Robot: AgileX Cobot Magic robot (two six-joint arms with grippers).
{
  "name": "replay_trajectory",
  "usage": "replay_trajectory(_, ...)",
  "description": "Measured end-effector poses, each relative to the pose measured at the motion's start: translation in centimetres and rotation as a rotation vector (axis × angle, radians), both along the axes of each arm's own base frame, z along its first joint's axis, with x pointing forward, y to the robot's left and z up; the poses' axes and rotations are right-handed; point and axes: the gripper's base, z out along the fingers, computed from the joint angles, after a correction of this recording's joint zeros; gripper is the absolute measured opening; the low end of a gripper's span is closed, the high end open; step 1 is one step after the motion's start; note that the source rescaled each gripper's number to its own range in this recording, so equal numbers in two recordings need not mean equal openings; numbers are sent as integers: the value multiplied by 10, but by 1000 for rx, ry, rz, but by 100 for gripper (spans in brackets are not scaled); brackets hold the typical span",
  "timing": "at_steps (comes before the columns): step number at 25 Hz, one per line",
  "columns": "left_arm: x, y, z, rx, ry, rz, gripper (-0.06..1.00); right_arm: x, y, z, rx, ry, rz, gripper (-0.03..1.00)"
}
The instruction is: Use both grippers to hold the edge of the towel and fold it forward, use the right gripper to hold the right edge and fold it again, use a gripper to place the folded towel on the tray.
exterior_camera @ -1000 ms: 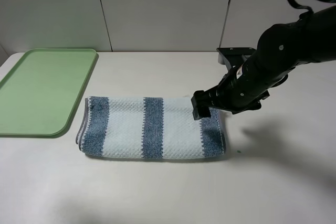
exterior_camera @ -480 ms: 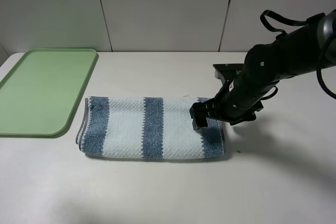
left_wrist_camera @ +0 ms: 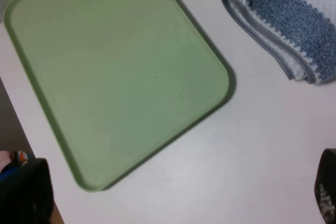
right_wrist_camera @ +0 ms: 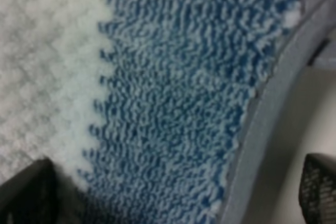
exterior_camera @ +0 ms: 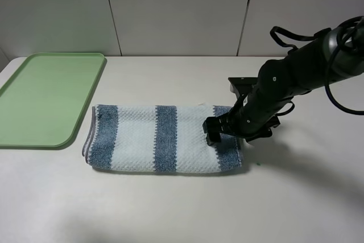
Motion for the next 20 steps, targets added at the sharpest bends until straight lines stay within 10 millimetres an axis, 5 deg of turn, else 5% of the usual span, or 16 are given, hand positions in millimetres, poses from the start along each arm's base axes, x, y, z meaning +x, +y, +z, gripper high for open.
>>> replay_trajectory(10,0,0,0,0,0,0,100,3,2,-3,4,-9,-3,100)
replay_trajectory(20,0,0,0,0,0,0,100,3,2,-7,17,13,-37,26)
